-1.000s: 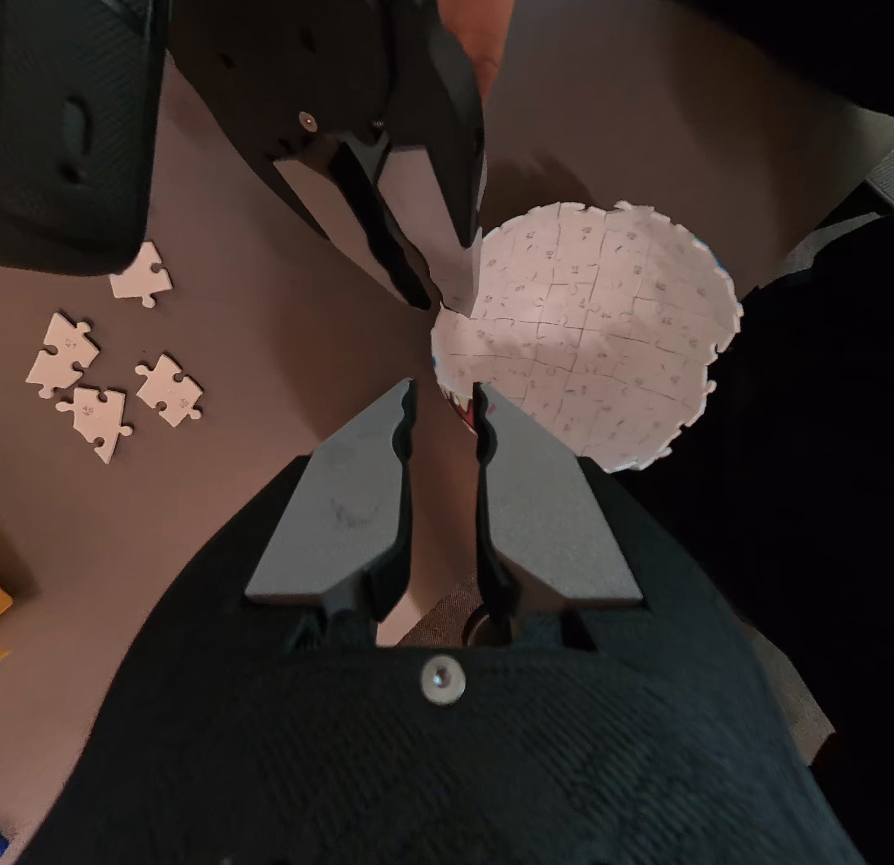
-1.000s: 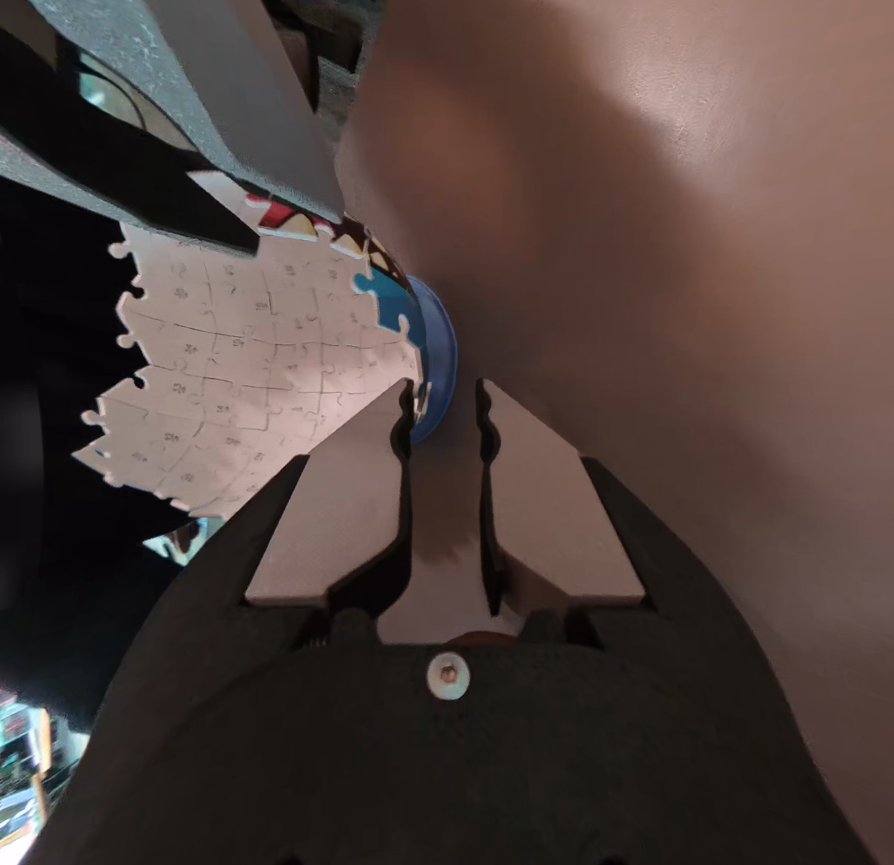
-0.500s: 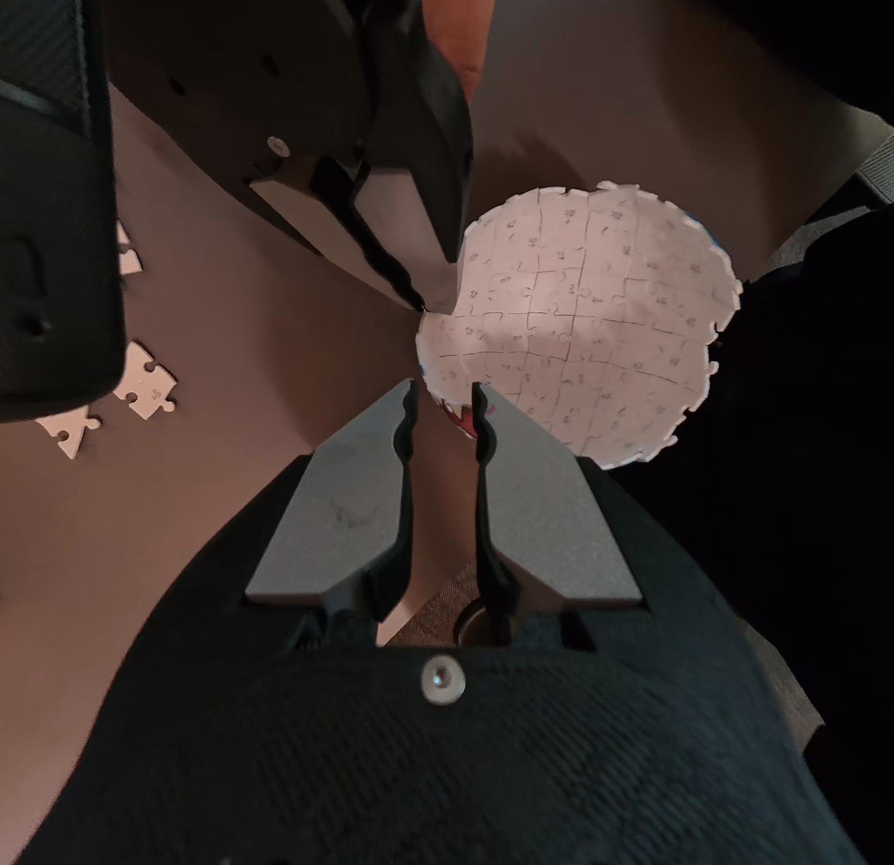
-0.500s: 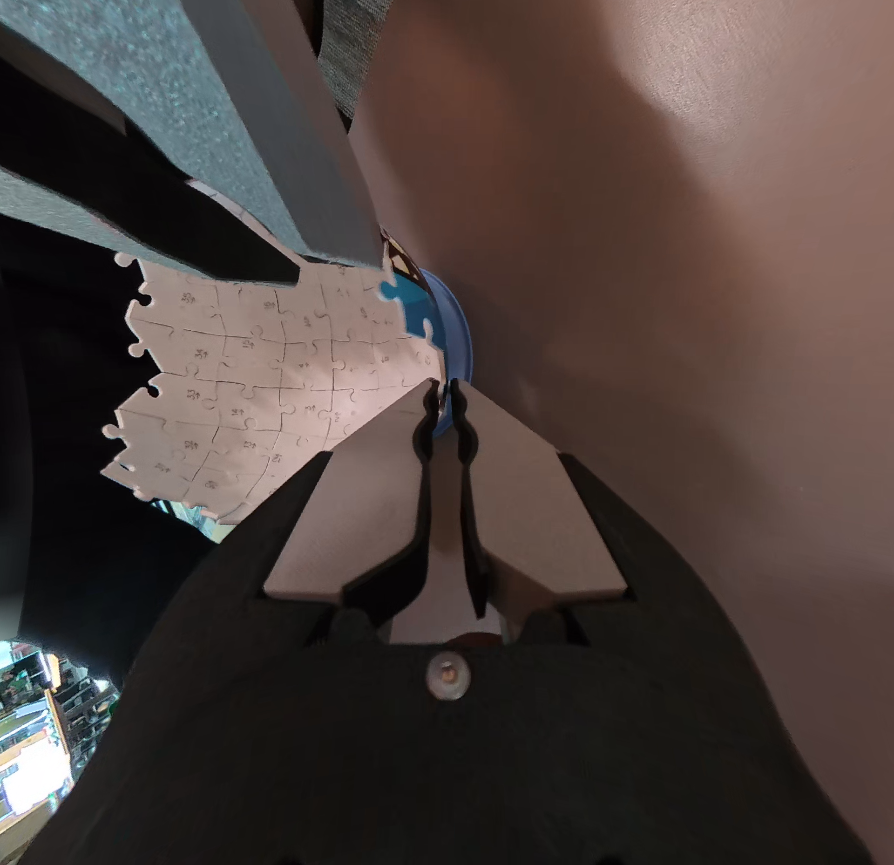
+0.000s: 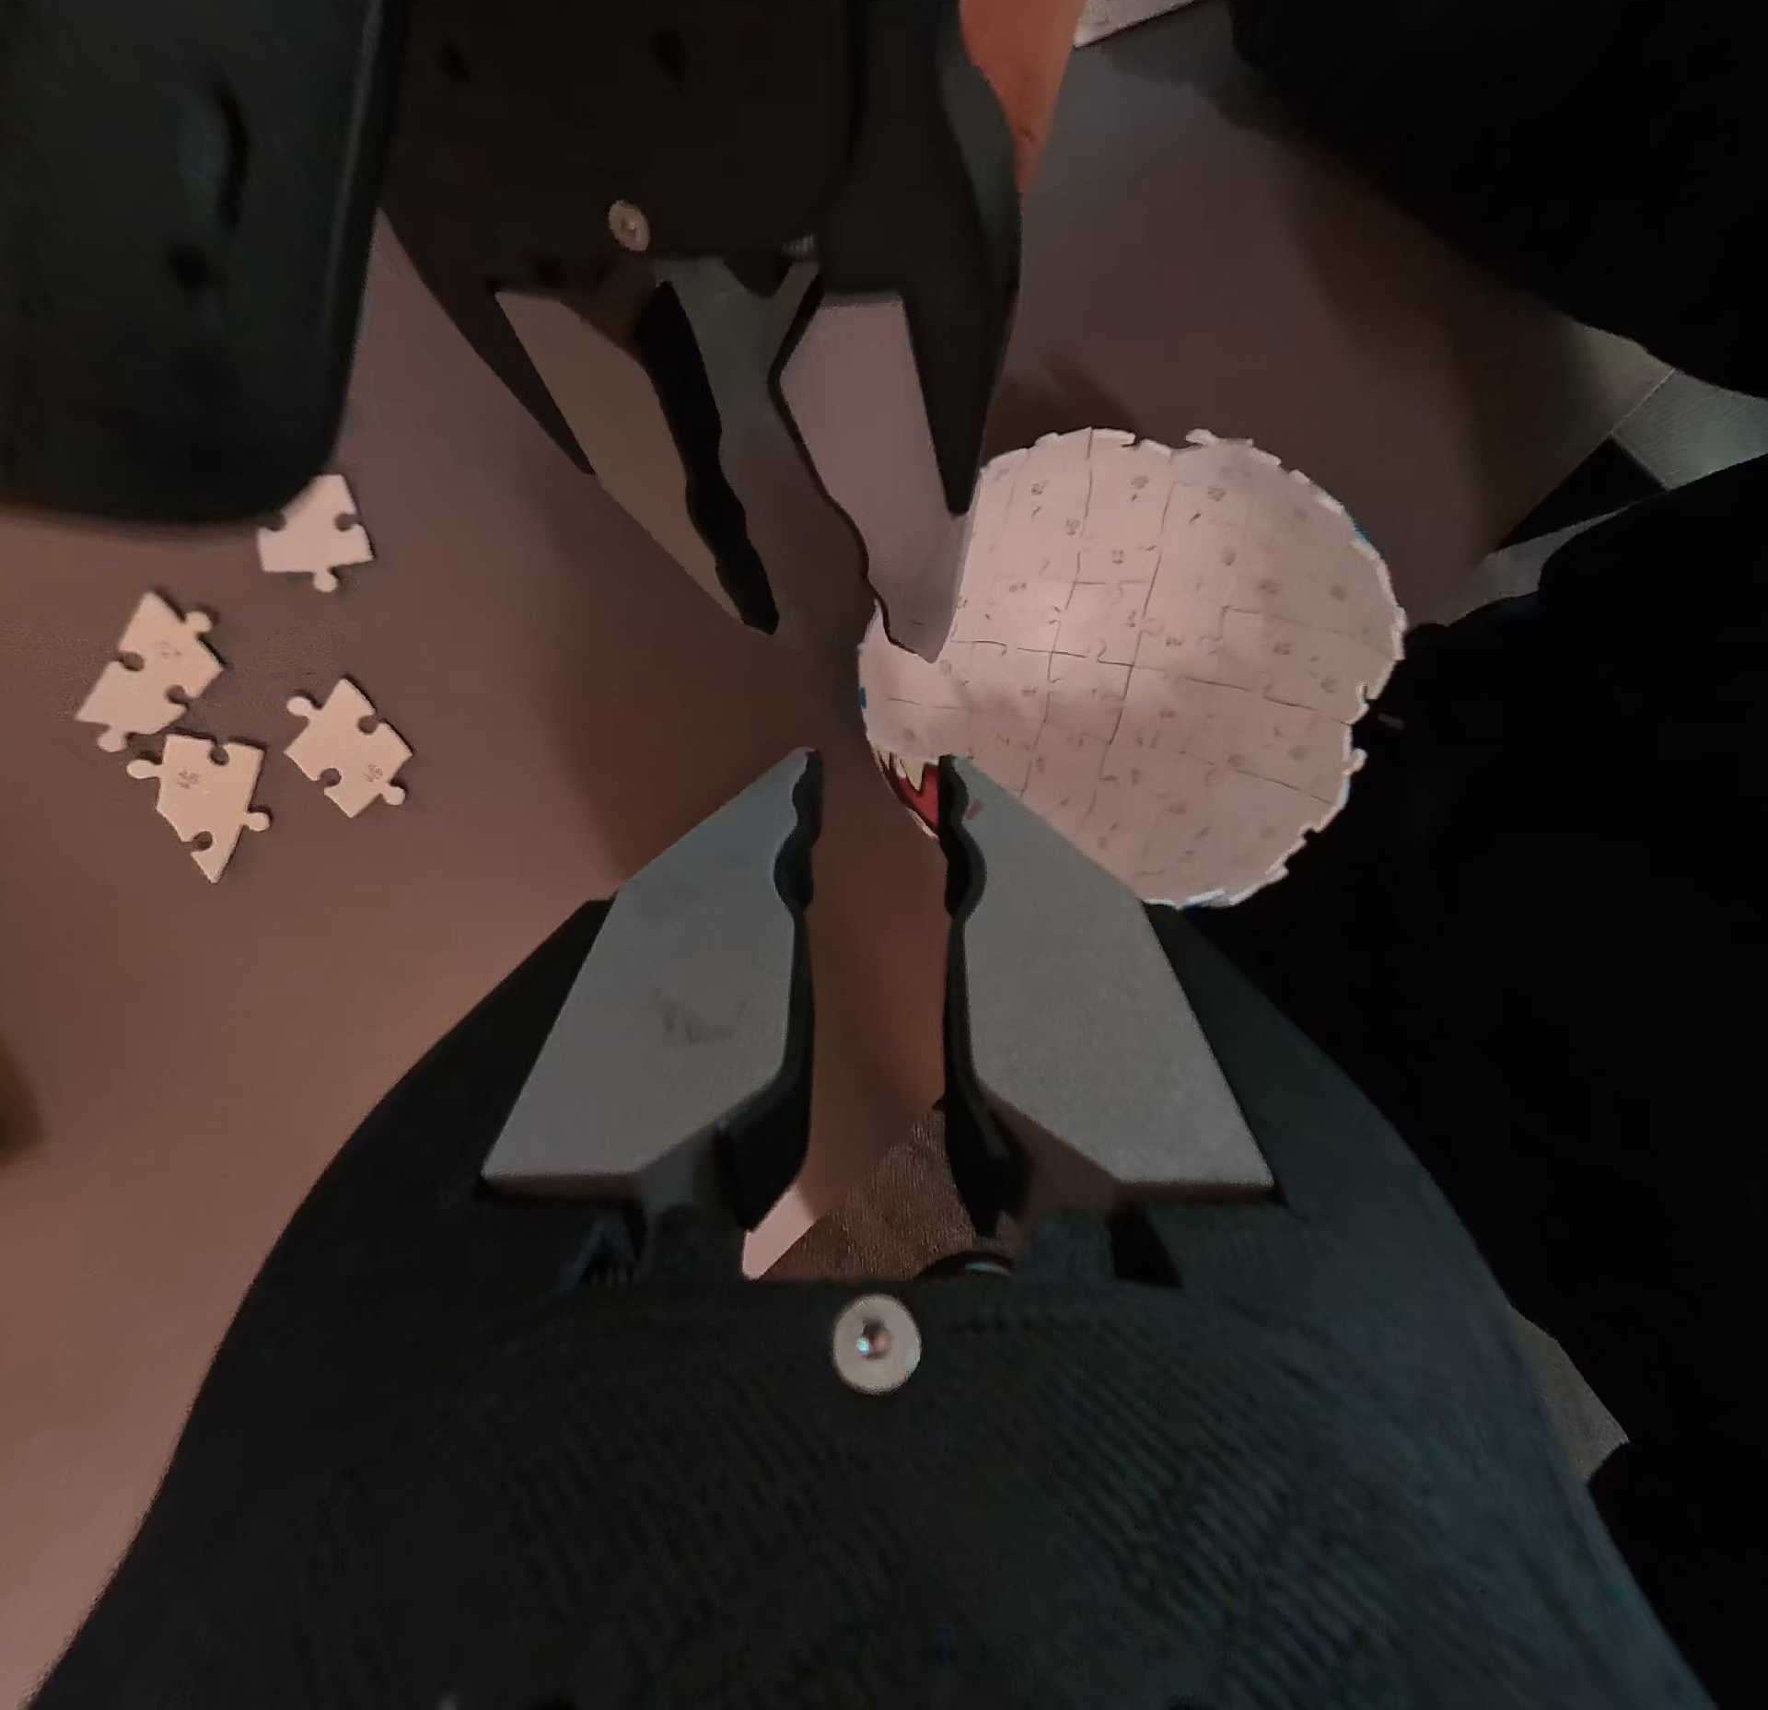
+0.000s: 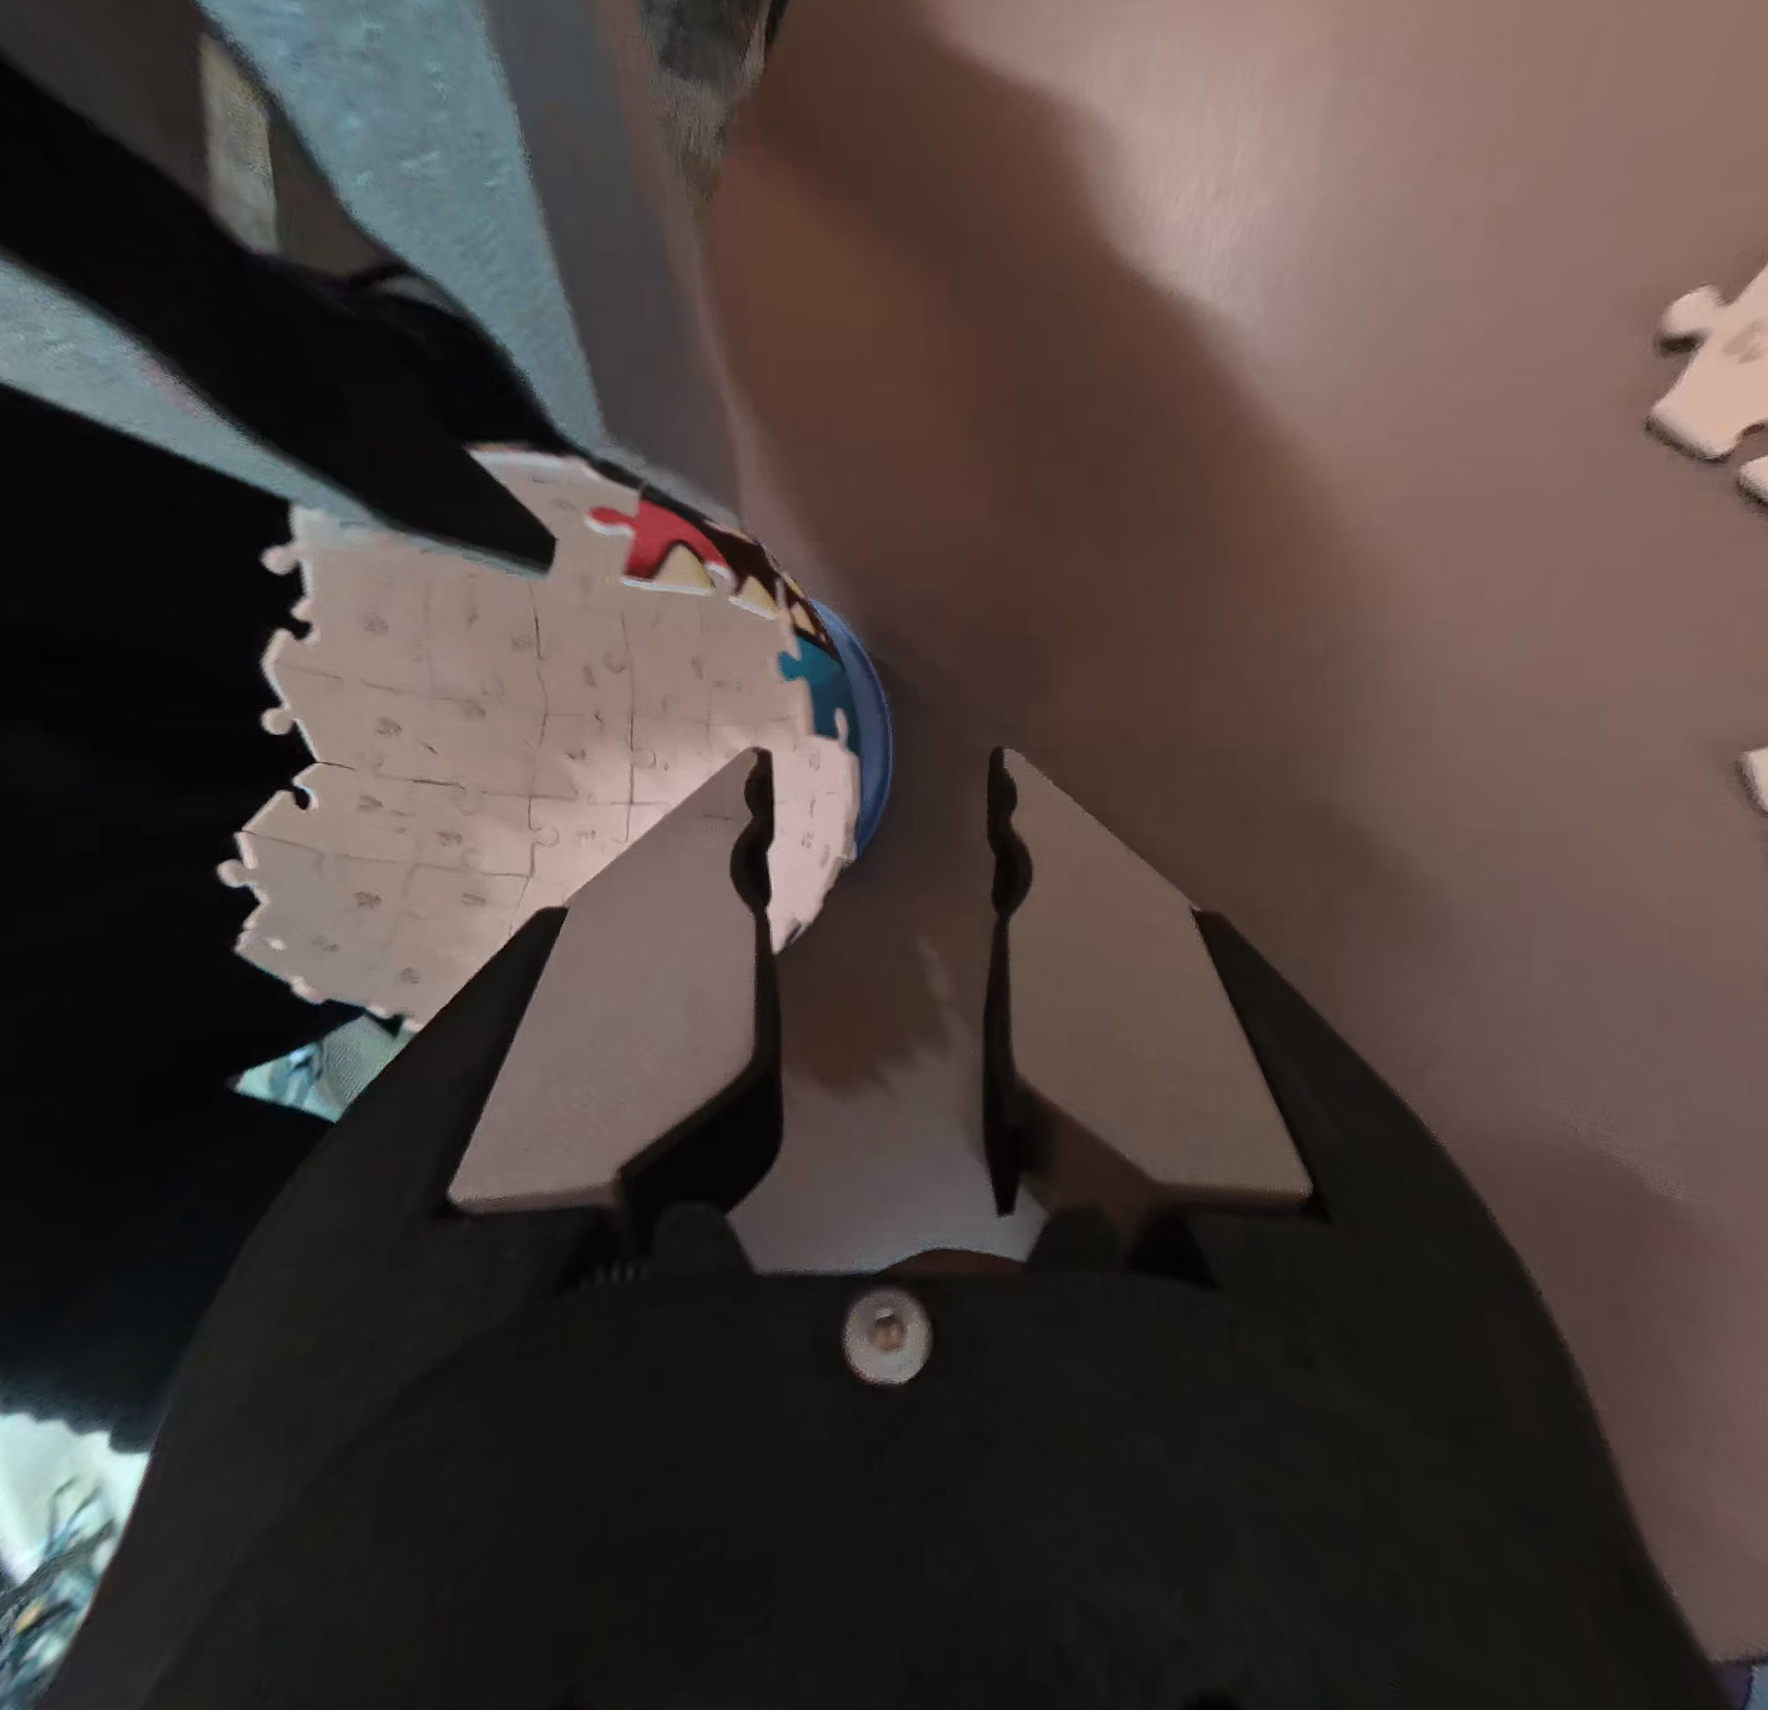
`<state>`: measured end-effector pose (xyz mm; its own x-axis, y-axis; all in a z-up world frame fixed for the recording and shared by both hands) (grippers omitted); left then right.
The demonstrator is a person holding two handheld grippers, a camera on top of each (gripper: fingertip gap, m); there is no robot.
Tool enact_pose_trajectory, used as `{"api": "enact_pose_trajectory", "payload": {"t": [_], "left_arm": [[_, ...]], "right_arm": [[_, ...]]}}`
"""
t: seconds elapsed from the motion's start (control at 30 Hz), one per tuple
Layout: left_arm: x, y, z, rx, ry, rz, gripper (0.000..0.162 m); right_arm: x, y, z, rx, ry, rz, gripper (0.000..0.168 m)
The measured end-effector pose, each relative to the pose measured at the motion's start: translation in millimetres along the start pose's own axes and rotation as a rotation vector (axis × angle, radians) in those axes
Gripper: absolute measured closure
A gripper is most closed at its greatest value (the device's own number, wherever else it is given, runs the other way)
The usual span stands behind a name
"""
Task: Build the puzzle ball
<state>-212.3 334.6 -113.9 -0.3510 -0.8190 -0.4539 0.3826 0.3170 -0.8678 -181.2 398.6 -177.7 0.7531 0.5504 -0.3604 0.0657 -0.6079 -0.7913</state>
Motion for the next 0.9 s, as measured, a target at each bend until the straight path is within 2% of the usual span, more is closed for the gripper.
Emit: {"api": "enact_pose_trajectory", "payload": {"t": [0.1,0.2,0.3,0.4,0.6,0.8,0.9], "left_arm": [[-0.9,-14.3,-2.7,-0.001,-0.008,0.085,0.139],[-7.0,-34.2,-10.5,-0.019,-0.005,0.226,0.138],[-17.0,-53.0,-26.3,-0.039,-0.017,0.412,0.131],[-25.8,-56.4,-53.9,-0.071,-0.04,0.584,0.117],[-36.3,-17.7,-102.0,-0.076,-0.01,0.655,0.113],[-52.7,2.2,-113.3,-0.03,0.084,0.776,0.113],[-49.3,17.2,-118.4,0.03,0.077,0.845,0.119]], "right_arm": [[-7.5,-19.6,-2.8,0.094,0.018,0.12,0.128],[-7.0,-44.7,-1.4,0.293,0.08,0.239,0.13],[-5.5,-69.5,-12.9,0.475,0.093,0.369,0.13],[4.3,-84.9,-35.0,0.622,0.074,0.485,0.125],[68.9,-86.5,-69.0,0.974,0.049,0.595,0.116],[150.4,-49.8,-76.9,1.152,0.208,0.615,0.109],[169.8,-42.0,-89.6,1.177,0.229,0.766,0.11]]}}
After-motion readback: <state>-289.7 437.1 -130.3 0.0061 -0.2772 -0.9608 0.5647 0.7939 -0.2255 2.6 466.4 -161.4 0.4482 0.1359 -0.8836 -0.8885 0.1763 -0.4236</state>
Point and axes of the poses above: each gripper's, where its closed fingertips meet, y out along the fingers, x out of its underside, z = x × y across the jaws, the point moved 5 cm from there along -y, back along the fingers, and after that the axes turned 1 degree about -x, right-handed, at the moved point
